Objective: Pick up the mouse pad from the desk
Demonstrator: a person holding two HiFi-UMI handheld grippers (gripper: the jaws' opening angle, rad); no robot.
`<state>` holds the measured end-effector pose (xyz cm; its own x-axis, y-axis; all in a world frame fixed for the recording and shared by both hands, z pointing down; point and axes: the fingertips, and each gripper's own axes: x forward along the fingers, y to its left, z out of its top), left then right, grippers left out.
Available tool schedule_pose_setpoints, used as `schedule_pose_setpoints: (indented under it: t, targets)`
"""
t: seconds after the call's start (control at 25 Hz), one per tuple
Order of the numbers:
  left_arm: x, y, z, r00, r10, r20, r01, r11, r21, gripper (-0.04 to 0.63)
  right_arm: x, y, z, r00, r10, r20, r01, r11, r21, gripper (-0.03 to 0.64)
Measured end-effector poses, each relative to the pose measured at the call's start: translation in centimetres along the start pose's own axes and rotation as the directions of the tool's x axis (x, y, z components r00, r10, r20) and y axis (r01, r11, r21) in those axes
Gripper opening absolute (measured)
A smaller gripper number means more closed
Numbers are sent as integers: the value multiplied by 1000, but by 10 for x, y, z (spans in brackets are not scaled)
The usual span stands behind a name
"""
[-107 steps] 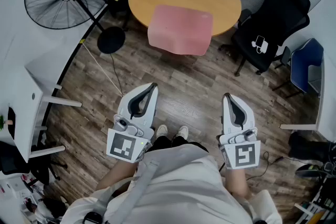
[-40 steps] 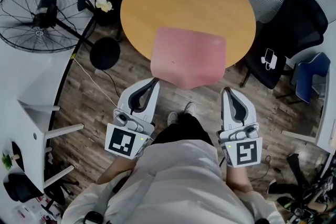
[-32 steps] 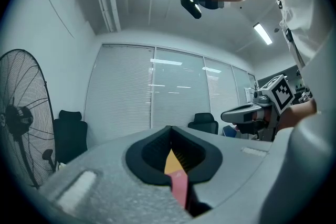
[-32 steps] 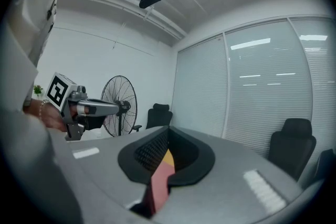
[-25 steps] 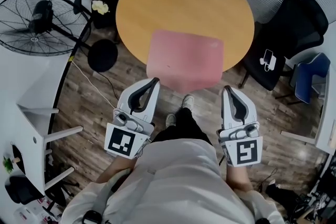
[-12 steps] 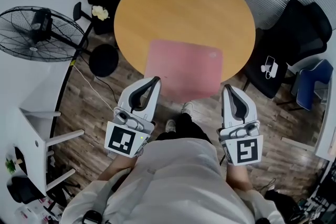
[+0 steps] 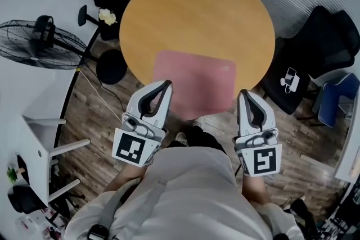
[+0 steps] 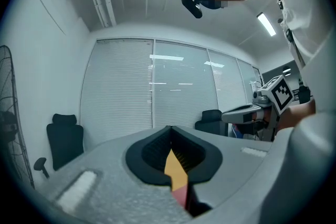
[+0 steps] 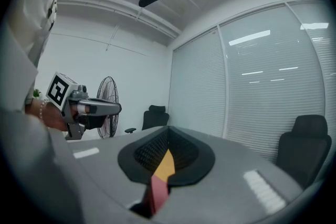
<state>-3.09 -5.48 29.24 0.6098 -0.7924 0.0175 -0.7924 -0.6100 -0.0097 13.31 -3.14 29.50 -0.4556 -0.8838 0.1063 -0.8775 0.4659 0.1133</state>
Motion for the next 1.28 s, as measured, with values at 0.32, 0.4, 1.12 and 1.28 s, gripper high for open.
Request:
schedule_pose_setpoints:
  t: [0.32,0.4,1.12,1.28]
  targets:
    - [26,5,-11,1000,21,-9,-21,1000,-6,6,17,-18,-10,1000,24,-12,-24,1000,10,5]
    - [28,9,-13,1000,22,-13,-22,1000,-8,6,19,-20,-11,1000,25,-15,-25,1000,4,5]
    - [23,55,-27,998,-34,-48,34,999,-14,6,52,1,-11,998,-40,-50,41,999,10,5]
    - [21,59,-40,997,-45,-59,44,999,-19,6,52,4,-22,997,-45,-61,44,999,-9,5]
